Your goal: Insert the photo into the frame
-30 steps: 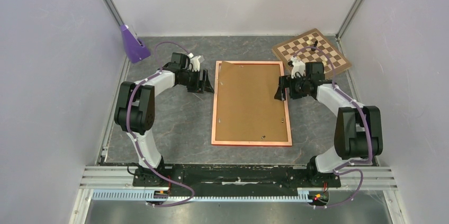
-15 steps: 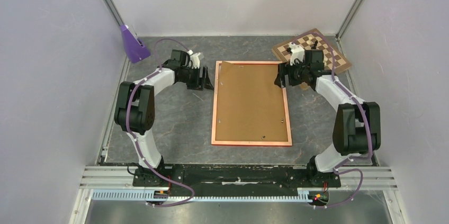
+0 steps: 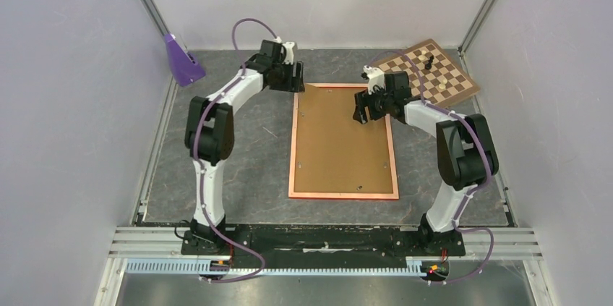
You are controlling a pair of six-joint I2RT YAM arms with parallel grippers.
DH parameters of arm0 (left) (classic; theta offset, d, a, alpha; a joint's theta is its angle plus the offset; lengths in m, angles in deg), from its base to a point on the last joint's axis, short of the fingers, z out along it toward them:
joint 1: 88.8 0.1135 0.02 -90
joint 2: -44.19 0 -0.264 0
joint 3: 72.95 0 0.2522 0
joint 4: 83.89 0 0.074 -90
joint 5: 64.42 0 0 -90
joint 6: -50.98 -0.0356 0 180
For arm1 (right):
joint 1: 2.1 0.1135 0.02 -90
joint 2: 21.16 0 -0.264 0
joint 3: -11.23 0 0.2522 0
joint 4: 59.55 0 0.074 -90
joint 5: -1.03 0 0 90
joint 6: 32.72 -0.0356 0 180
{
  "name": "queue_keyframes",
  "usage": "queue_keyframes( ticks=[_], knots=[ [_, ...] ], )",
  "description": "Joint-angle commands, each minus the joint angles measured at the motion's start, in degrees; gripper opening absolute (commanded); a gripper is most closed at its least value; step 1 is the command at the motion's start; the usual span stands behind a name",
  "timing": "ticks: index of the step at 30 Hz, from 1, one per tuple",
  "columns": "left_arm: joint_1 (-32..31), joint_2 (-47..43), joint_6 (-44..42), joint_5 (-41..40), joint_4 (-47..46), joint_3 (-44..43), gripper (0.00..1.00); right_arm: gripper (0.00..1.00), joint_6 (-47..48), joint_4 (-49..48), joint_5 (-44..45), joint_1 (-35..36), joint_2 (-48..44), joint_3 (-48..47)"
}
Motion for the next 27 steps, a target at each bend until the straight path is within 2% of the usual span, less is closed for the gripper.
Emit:
queue_keyframes(
  ticks=[1, 7, 27],
  knots=[
    [-2.71, 8.67, 2.22, -8.90, 6.07, -10.59, 0.76, 0.69, 1.20, -4.53, 0.77, 0.41, 2.40, -0.16],
    [-3.91, 15.30, 2.11, -14.90, 11.53, -20.41, 0.76, 0.62, 2.20, -7.00, 1.73, 0.60, 3.53, 2.40],
    [-3.89, 21.14, -2.27, -21.87, 19.63, -28.07, 0.76, 0.43, 3.20, -5.08, 6.99, 0.59, 6.42, 4.68]
  ],
)
